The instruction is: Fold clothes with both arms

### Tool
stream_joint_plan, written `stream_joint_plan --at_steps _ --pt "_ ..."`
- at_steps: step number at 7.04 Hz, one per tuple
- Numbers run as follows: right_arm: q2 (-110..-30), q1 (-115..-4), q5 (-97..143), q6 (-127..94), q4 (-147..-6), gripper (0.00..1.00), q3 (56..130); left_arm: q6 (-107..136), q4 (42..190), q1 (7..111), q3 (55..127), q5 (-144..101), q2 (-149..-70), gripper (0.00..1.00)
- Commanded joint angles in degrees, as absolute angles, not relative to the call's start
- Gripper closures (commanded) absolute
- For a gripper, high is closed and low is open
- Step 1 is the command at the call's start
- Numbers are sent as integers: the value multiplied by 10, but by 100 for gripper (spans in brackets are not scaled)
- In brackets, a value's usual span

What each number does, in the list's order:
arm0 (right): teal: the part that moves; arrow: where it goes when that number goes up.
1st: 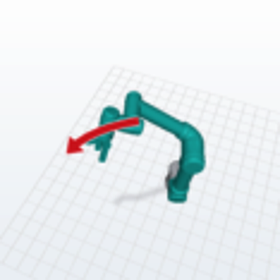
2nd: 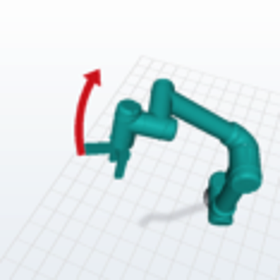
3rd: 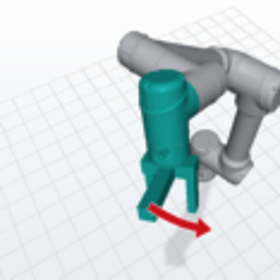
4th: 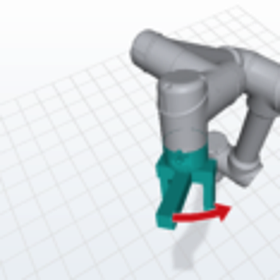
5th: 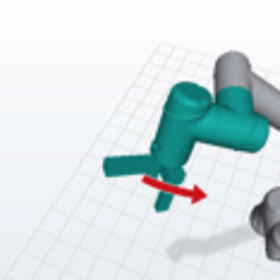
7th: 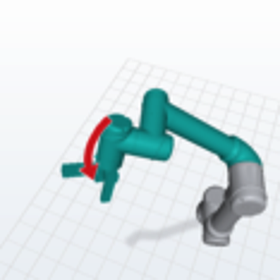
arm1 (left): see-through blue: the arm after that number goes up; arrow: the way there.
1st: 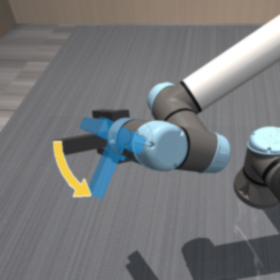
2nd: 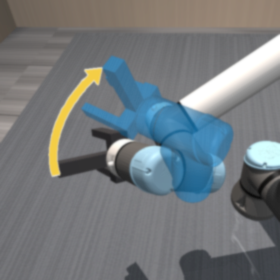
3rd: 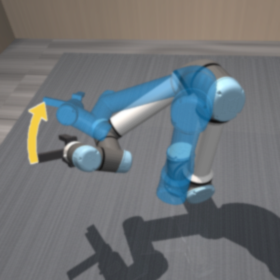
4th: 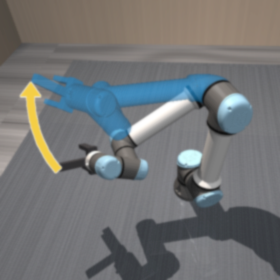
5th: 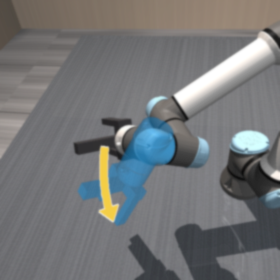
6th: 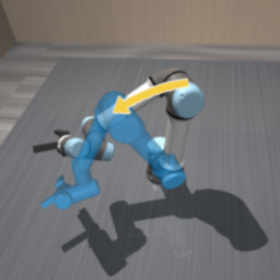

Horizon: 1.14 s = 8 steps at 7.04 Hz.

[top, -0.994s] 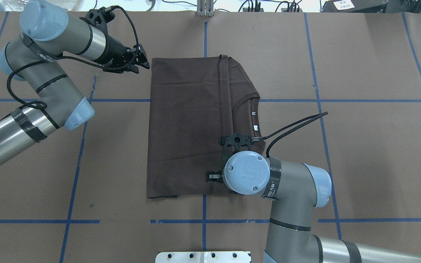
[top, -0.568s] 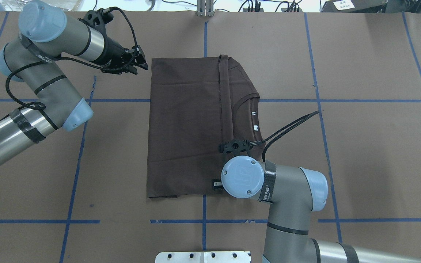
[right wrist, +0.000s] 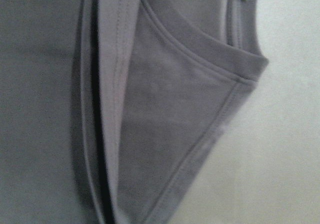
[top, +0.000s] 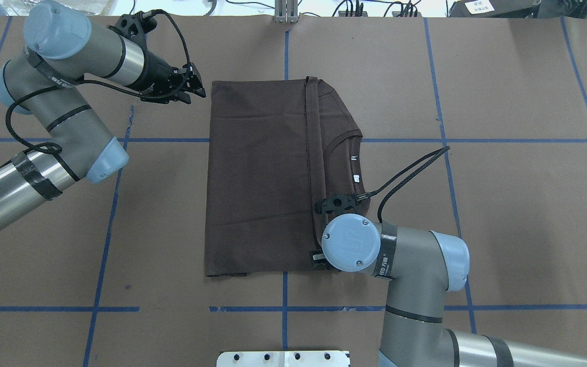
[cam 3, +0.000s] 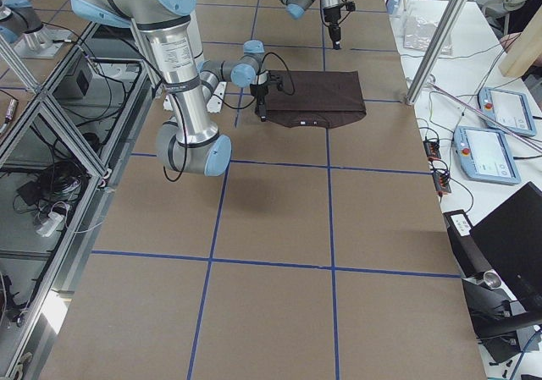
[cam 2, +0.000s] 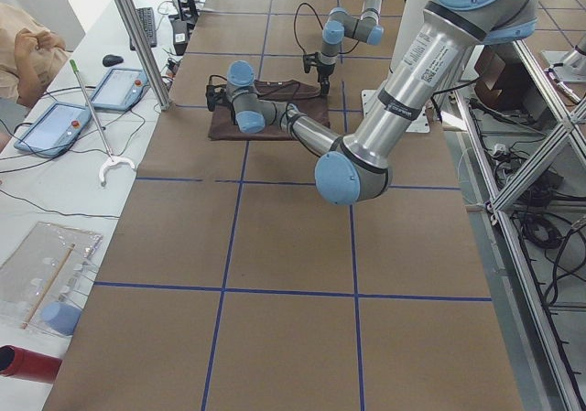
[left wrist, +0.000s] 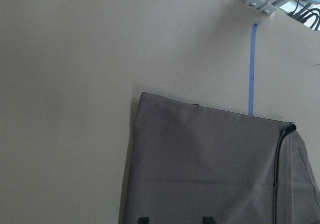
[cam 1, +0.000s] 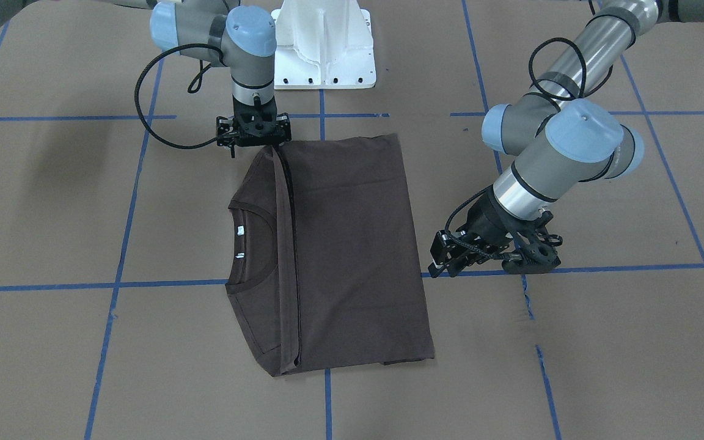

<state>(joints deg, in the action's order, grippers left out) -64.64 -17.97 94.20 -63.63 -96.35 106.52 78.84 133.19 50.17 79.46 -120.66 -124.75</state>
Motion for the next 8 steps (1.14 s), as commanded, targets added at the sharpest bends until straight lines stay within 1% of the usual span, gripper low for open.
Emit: stream_joint_plan --at_steps 1,2,3,4,5,6,8 --pt "-744 -192 942 -585 -963 0 1150 788 1332 505 799 -1208 -1247 54" --pt "-704 -195 942 -606 -967 0 1134 788 1331 505 806 -1207 -1245 54" --pt "-669 -193 937 -683 -966 0 1108 789 1332 505 807 -1207 -1244 54" --pt "-637 -194 937 -699 -958 0 1074 789 1332 505 808 -1207 -1242 54" --pt "-617 -194 942 -808 -935 0 1071 789 1332 505 808 -1206 -1242 54" --pt "-617 -186 942 -840 -899 0 1071 789 1332 505 808 -1206 -1241 54" --pt "-614 -181 940 -916 -889 0 1070 789 1332 505 809 -1206 -1235 54"
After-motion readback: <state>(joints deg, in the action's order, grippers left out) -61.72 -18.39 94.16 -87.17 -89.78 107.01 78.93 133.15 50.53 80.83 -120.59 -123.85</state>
